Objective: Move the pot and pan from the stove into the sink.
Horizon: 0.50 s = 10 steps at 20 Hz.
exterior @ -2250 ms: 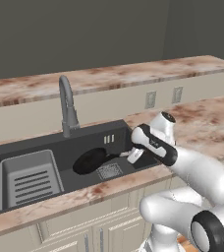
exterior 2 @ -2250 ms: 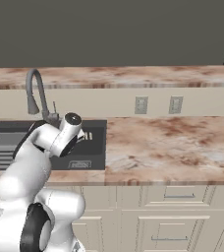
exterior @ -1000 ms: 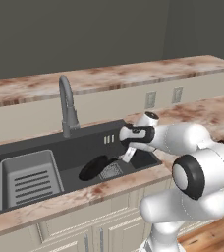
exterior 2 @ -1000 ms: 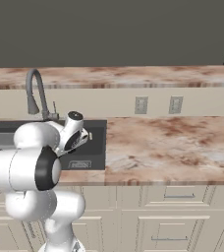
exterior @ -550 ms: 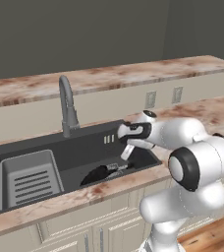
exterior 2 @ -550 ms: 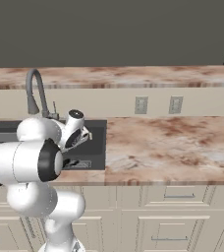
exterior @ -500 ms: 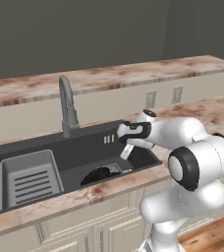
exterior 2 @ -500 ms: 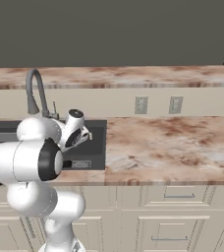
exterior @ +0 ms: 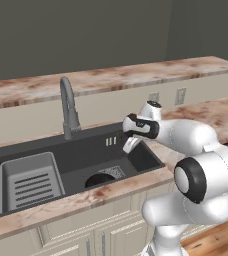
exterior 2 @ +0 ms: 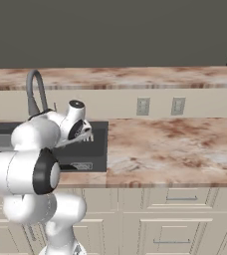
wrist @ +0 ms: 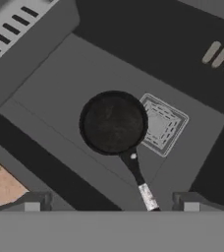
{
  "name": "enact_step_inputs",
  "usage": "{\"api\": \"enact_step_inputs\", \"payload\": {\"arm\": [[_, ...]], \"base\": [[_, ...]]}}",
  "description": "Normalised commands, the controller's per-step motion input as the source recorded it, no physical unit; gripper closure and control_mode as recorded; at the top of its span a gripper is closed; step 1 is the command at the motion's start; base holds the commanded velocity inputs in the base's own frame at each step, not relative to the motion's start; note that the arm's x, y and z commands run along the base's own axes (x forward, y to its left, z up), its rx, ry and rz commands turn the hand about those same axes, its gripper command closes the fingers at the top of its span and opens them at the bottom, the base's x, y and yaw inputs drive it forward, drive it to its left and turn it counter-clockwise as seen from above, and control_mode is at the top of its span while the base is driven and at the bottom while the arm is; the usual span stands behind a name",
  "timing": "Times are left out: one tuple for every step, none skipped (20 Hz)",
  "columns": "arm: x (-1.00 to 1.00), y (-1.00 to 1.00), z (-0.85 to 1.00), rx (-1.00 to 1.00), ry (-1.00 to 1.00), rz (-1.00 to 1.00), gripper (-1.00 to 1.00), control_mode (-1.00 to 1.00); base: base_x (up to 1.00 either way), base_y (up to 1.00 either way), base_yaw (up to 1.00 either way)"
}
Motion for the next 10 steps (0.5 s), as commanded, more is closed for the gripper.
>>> {"api": "enact_step_inputs", "payload": {"arm": [[-0.5,-0.35,0.41,0.0,0.06,-0.15,-1.0,-1.0],[-0.6,-0.4,0.39,0.0,0.04,-0.15,-1.0,-1.0],[-0.63,-0.42,0.38,0.0,0.03,-0.14,-1.0,-1.0],[-0.67,-0.45,0.4,0.0,0.02,-0.13,-1.0,-1.0],[-0.68,-0.45,0.42,0.0,0.02,-0.13,-1.0,-1.0],[-0.68,-0.45,0.43,0.0,0.01,-0.13,-1.0,-1.0],[-0.7,-0.45,0.45,0.0,0.0,-0.13,-1.0,-1.0],[-0.72,-0.43,0.47,0.0,0.0,-0.11,-1.0,-1.0],[-0.74,-0.42,0.5,0.0,0.0,-0.1,-1.0,-1.0],[-0.74,-0.44,0.53,0.0,0.0,-0.1,-1.0,-1.0]], "base": [[0.0,0.0,0.0],[0.0,0.0,0.0],[0.0,0.0,0.0],[0.0,0.0,0.0],[0.0,0.0,0.0],[0.0,0.0,0.0],[0.0,0.0,0.0],[0.0,0.0,0.0],[0.0,0.0,0.0],[0.0,0.0,0.0]]}}
